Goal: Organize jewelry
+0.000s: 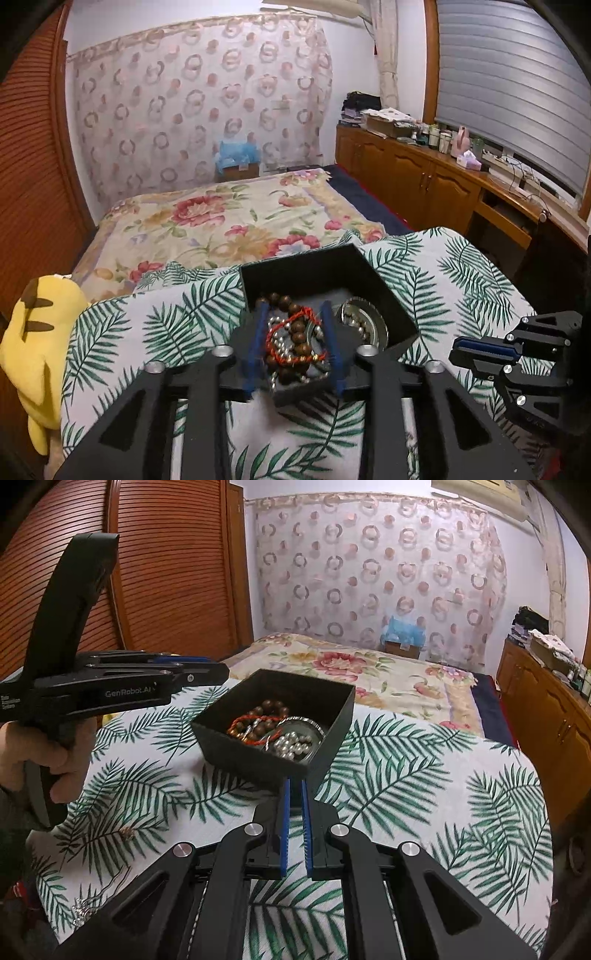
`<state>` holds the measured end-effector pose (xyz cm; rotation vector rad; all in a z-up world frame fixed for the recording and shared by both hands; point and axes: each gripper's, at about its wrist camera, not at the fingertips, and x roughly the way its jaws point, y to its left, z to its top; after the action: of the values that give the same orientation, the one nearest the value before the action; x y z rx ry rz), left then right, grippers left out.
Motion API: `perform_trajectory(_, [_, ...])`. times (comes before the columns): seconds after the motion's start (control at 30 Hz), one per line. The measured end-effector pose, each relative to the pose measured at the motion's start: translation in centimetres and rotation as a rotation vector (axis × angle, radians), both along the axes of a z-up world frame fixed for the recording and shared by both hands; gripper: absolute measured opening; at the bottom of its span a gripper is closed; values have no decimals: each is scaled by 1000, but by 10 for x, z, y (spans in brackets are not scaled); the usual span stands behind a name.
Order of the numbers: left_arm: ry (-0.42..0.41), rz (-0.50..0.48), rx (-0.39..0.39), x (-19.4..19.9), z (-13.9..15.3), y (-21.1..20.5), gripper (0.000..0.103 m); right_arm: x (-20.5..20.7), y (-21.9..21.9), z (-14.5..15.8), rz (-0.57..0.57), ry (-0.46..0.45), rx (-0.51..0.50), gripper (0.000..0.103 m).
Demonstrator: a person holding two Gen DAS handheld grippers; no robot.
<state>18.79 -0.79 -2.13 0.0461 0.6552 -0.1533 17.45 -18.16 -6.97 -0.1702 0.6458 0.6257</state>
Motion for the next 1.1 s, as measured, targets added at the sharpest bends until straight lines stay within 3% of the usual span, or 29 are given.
perform_trajectory(0.13, [6, -2, 8, -14, -5, 6, 42, -10, 0, -5, 13, 19, -4, 9])
perform_trajectory(0.27, [15, 0, 6, -33, -11, 16, 59, -21, -1, -12, 30, 40, -6, 21])
perform_trajectory(0.53, [44, 17, -17, -67, -23, 26, 77, -42, 8, -23, 82, 73, -22, 21])
perform_trajectory(0.83, [82, 48, -39, -103, -40, 43, 80, -57, 36, -33, 168, 119, -53, 21])
perform_trajectory(1.1, [99, 65, -66, -116, -48, 50, 80, -50, 52, -44, 142, 164, -111, 21])
